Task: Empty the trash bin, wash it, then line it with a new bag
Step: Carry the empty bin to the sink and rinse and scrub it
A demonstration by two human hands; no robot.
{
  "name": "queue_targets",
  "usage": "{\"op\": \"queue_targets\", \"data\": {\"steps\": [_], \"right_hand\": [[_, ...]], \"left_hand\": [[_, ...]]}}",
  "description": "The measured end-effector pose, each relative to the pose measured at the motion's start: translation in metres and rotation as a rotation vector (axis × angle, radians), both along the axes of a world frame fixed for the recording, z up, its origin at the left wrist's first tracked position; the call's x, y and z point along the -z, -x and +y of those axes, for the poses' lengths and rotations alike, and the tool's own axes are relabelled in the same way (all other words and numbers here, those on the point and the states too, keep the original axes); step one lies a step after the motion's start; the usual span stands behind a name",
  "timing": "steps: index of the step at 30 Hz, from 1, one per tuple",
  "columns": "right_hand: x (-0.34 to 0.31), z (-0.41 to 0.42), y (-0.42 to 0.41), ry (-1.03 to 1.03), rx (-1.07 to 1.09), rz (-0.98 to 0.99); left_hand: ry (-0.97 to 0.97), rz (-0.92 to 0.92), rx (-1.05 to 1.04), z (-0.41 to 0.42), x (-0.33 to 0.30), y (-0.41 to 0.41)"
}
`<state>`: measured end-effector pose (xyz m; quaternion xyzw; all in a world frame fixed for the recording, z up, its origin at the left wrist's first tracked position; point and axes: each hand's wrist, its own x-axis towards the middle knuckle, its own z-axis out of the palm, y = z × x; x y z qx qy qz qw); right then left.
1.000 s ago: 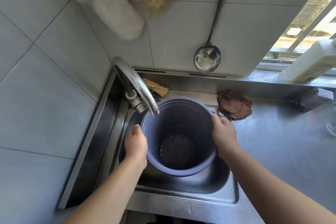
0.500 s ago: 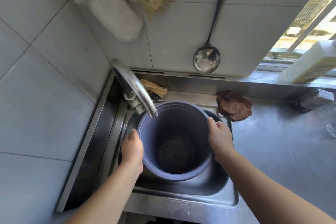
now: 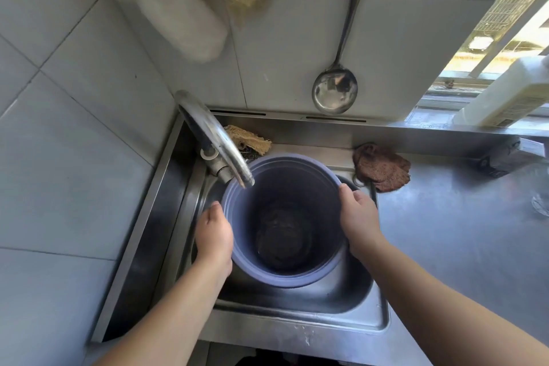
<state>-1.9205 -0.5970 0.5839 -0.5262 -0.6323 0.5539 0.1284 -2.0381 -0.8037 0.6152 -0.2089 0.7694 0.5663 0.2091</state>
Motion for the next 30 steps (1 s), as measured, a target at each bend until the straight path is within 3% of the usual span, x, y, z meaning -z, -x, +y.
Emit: {"op": "queue_targets", "data": {"steps": [8, 30], "right_hand": [[-0.004, 0.025, -0.006, -0.036, -0.001, -0.06], [-0.002, 0.008, -0.027, 0.036, 0.003, -0.004]], "left_hand": [[-0.032, -0.084, -0.007, 0.014, 0.007, -0.024], [0.003, 0.049, 0.018, 0.003, 0.004, -0.028]]}}
